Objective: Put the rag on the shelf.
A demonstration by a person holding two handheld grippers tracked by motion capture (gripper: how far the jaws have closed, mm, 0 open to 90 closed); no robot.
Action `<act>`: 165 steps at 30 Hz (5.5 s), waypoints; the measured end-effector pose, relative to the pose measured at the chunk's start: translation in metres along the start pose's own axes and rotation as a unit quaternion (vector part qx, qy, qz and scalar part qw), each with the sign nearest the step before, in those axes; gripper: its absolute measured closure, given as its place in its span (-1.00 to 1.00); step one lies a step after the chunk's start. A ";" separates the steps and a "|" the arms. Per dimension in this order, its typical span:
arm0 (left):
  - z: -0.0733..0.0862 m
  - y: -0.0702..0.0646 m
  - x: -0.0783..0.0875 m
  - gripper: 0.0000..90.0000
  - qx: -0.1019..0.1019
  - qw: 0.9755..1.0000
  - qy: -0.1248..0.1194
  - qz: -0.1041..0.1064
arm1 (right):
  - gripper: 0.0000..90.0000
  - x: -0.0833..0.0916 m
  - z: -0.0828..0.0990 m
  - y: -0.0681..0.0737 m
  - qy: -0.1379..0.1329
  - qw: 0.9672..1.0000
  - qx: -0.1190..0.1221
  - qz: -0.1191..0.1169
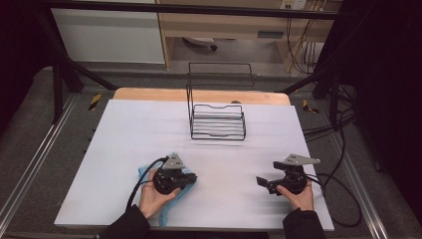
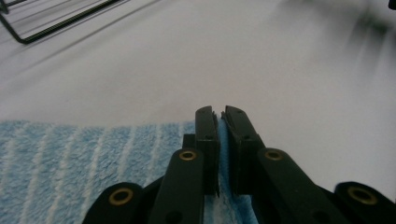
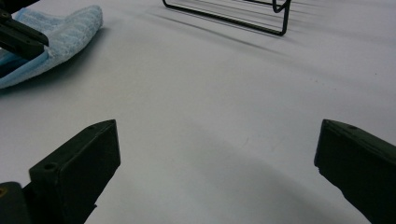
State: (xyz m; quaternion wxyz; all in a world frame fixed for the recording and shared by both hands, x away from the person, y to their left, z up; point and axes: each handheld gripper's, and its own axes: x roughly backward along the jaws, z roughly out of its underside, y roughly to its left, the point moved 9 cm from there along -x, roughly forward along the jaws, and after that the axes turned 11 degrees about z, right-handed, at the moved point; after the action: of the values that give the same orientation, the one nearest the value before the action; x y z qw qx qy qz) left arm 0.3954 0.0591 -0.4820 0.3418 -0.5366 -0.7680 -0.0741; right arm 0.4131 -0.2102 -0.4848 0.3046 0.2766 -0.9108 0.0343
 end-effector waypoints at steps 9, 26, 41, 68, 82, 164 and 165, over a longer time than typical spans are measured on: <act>-0.010 -0.019 -0.027 0.86 -0.019 1.000 0.010 0.018 | -0.98 0.000 0.000 0.000 -0.001 1.000 0.000 0.000; -0.018 -0.017 0.005 -0.18 -0.013 1.000 -0.002 0.013 | -0.97 -0.001 0.000 0.002 0.001 1.000 -0.001 -0.004; 0.032 0.071 0.087 0.24 0.100 0.991 -0.014 -0.083 | -0.75 -0.018 -0.018 0.040 0.009 0.999 0.022 -0.035; 0.062 0.075 0.073 0.75 0.103 0.991 0.020 -0.088 | 0.20 -0.150 -0.069 0.148 0.075 0.993 0.063 -0.072; 0.056 0.076 0.079 0.55 0.092 0.991 -0.006 -0.101 | 0.79 -0.155 -0.061 0.152 0.093 0.990 0.049 -0.090; -0.001 0.101 0.004 0.29 0.137 0.986 0.006 -0.093 | -0.85 -0.075 -0.041 0.075 0.016 1.000 -0.005 -0.007; 0.000 0.101 0.004 0.32 0.137 0.986 0.005 -0.091 | -0.86 -0.075 -0.041 0.075 0.016 1.000 -0.007 -0.007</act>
State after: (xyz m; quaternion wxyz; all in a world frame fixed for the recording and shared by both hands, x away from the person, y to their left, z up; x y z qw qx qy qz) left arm 0.4824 0.1040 -0.5051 0.4078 -0.4117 -0.8150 -0.0014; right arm 0.4454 -0.1012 -0.4863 0.3215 0.2808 -0.9038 0.0306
